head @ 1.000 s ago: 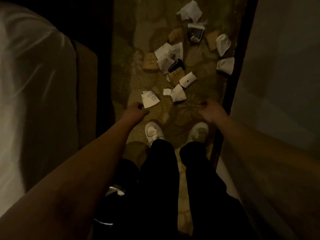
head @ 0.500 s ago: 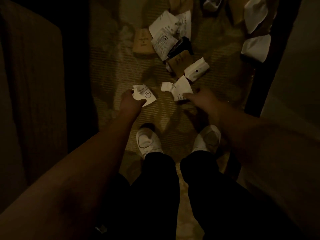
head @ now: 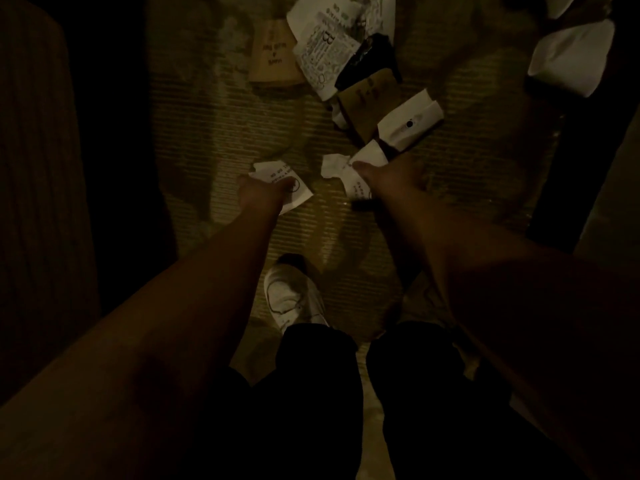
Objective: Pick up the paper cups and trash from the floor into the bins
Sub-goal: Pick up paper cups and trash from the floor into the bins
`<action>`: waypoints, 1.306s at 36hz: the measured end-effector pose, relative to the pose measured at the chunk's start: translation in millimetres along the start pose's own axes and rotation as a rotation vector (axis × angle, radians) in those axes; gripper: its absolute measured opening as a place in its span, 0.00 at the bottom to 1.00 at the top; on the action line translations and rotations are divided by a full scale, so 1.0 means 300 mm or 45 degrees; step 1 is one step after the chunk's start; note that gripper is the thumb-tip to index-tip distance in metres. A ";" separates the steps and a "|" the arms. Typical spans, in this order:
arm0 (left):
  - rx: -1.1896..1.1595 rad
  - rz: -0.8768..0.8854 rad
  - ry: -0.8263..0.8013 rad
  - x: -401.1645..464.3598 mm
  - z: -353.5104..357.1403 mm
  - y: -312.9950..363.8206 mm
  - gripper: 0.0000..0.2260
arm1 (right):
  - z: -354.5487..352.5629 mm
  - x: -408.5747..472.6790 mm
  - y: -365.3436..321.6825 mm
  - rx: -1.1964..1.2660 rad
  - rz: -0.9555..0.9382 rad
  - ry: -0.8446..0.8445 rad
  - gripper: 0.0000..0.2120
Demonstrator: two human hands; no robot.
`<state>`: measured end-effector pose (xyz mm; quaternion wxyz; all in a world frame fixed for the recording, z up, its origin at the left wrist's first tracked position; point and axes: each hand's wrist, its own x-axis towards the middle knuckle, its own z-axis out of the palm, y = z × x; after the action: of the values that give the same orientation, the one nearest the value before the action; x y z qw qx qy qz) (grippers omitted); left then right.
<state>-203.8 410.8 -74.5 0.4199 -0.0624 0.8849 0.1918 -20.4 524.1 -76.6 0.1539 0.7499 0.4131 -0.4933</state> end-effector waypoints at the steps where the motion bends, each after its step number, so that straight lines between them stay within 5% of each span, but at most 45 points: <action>1: -0.032 0.005 -0.007 -0.030 0.003 0.013 0.41 | 0.001 0.006 0.005 0.036 -0.006 0.000 0.54; 3: -0.079 0.038 -0.016 -0.044 0.010 0.012 0.34 | 0.006 0.022 0.020 0.195 -0.040 -0.004 0.57; 7: -0.147 0.082 -0.121 -0.060 -0.026 0.001 0.22 | -0.025 -0.039 0.032 0.355 -0.157 -0.174 0.34; 11: -0.083 0.214 -0.328 -0.115 -0.073 0.011 0.19 | -0.105 -0.074 0.051 0.214 -0.272 -0.315 0.25; 17: 0.272 0.406 -0.564 -0.209 -0.056 0.082 0.15 | -0.343 -0.077 0.054 0.035 -0.368 -0.377 0.22; 20: 0.470 0.494 -0.632 -0.211 0.005 0.128 0.21 | -0.449 -0.043 0.044 -0.069 -0.413 -0.410 0.20; 27: 0.839 0.719 -0.470 -0.172 0.163 0.161 0.27 | -0.522 0.088 -0.003 -0.564 -0.695 -0.244 0.27; 37: 0.675 0.600 -0.419 -0.178 0.201 0.159 0.32 | -0.384 0.142 -0.053 -0.508 -0.780 -0.217 0.24; 47: 0.547 0.552 -0.567 -0.227 0.152 0.186 0.18 | -0.368 0.152 -0.071 -0.513 -0.780 -0.150 0.26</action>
<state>-142.8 476.6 -32.3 0.5551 0.2590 0.7847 0.0950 38.7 628.9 -61.0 0.1671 0.5165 0.6977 -0.4675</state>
